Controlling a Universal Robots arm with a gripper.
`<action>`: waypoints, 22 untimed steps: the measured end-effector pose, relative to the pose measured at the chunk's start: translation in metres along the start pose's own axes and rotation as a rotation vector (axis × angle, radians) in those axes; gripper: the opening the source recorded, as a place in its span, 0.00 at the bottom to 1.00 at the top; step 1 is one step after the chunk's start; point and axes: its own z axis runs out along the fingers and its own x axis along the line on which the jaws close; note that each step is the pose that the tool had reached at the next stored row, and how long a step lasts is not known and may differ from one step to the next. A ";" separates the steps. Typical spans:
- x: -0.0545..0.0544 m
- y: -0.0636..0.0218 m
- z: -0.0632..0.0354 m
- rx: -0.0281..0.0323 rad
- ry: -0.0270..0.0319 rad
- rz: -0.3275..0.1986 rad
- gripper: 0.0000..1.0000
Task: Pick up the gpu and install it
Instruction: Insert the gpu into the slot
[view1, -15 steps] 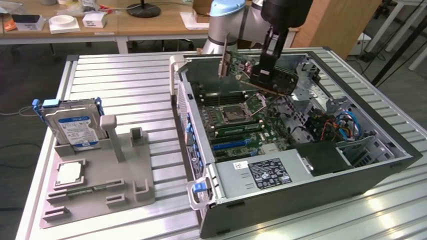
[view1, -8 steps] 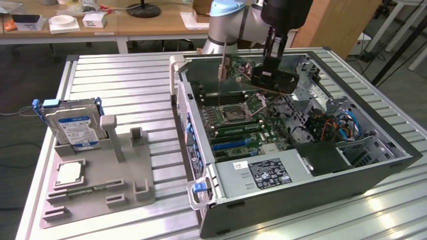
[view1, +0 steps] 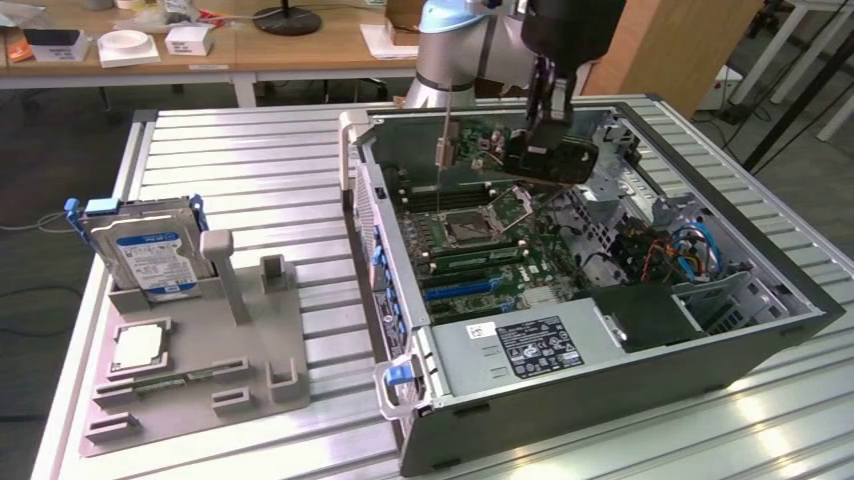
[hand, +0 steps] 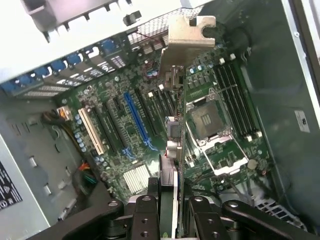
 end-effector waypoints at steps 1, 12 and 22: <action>0.000 0.0000 0.0004 0.0009 -0.0014 -0.016 0.28; 0.000 0.0002 0.0043 0.0108 -0.0163 -0.197 0.28; 0.000 0.0006 0.0085 0.0162 -0.0264 -0.351 0.28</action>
